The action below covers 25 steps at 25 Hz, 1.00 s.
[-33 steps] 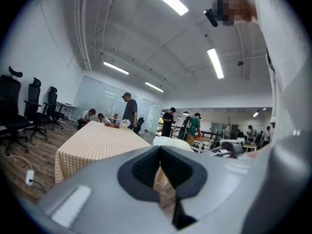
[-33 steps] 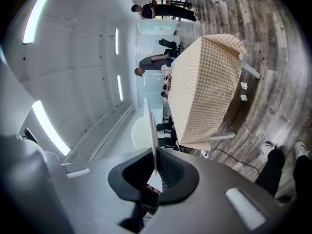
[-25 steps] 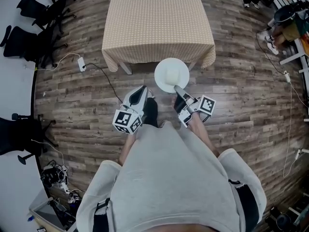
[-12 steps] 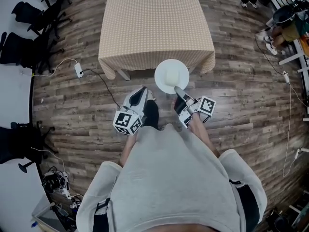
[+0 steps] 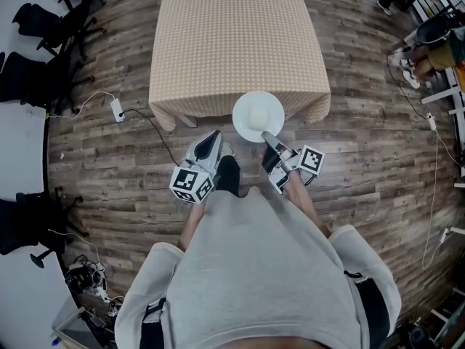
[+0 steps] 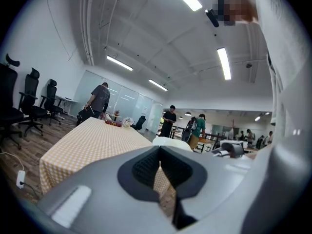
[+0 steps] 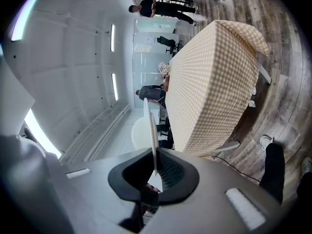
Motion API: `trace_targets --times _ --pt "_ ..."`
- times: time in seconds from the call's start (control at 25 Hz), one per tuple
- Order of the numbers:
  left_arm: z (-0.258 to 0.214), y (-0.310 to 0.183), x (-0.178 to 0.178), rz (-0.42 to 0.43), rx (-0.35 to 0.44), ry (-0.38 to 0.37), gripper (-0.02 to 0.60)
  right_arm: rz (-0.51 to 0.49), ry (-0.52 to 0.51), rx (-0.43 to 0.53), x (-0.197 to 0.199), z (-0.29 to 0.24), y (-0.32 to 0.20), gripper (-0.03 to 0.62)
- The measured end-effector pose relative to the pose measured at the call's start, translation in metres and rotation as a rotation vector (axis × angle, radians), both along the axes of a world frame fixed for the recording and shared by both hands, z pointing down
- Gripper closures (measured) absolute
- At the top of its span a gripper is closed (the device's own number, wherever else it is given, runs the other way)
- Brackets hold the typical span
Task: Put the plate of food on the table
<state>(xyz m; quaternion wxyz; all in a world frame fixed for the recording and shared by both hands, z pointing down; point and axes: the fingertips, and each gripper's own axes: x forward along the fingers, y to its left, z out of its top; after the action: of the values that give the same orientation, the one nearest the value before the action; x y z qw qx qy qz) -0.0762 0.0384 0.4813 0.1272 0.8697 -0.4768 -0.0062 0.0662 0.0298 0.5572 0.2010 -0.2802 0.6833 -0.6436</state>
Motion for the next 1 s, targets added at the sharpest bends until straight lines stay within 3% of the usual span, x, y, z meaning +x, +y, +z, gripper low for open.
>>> trace_targets --times 0.84,1.0 --pt "-0.034 -0.203 -0.078 0.041 0.031 0.023 0.574 0.054 0.022 0.032 -0.070 -0.040 -0.205 0.583" --pt "-0.034 -0.222 -0.081 0.055 0.038 0.022 0.574 0.066 0.022 0.044 -0.073 -0.043 -0.223 0.583"
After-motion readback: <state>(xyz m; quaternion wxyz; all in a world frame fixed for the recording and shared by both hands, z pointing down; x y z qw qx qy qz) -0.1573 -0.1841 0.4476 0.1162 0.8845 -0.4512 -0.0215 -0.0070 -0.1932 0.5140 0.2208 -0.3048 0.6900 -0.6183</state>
